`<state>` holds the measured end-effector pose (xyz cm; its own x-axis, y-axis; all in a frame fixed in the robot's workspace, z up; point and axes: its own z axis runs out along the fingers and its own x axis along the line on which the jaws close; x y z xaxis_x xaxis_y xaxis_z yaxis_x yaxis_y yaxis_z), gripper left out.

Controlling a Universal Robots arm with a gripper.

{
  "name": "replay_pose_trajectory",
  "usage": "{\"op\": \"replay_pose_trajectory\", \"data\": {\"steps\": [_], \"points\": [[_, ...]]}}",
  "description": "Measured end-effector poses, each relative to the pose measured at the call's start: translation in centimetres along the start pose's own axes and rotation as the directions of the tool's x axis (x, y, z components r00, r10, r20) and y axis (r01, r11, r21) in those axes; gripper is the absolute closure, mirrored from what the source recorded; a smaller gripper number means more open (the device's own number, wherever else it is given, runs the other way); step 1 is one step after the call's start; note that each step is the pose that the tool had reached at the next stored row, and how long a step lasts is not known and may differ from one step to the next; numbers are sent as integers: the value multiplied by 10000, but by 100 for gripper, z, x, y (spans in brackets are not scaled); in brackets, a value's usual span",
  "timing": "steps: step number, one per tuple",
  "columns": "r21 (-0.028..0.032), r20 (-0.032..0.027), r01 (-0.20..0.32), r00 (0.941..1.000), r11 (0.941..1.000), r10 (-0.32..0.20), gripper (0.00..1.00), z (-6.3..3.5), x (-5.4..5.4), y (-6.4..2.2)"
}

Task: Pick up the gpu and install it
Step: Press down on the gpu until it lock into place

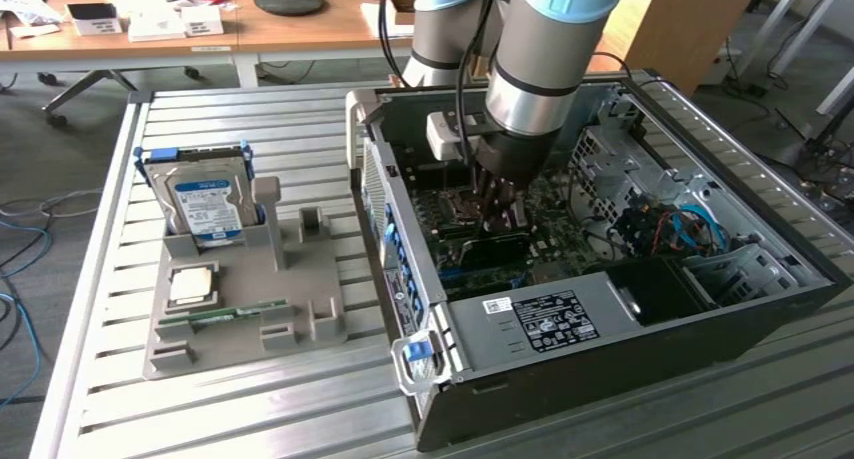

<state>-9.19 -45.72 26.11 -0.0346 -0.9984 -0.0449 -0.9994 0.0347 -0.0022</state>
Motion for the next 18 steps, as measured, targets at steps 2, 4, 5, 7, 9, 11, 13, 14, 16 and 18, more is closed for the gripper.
{"op": "replay_pose_trajectory", "data": {"steps": [2, 4, 5, 7, 9, 11, 13, 14, 16, 18], "points": [[1, 3, -1, 10000, 10000, 1, 89, 2, 0, 0], [1, 2, 0, 10000, 10000, 0, 89, 6, 0, 1], [1, 0, 0, 10000, 10000, 0, 89, 7, 0, 1], [0, 0, 0, 10000, 10000, 0, 89, 7, 0, 2], [1, 3, 0, 10000, 10000, 0, 89, 9, 0, 2], [1, 2, 0, 10000, 10000, 0, 89, 12, 0, 2], [0, -3, 0, 10000, 10000, 0, 89, 18, 1, 3], [-1, -3, 1, 10000, 10000, -1, 89, 18, 1, 3], [0, 1, 0, 10000, 10000, 0, 89, 21, 1, 3], [1, 3, -1, 10000, 10000, 1, 89, 22, 1, 3]]}}
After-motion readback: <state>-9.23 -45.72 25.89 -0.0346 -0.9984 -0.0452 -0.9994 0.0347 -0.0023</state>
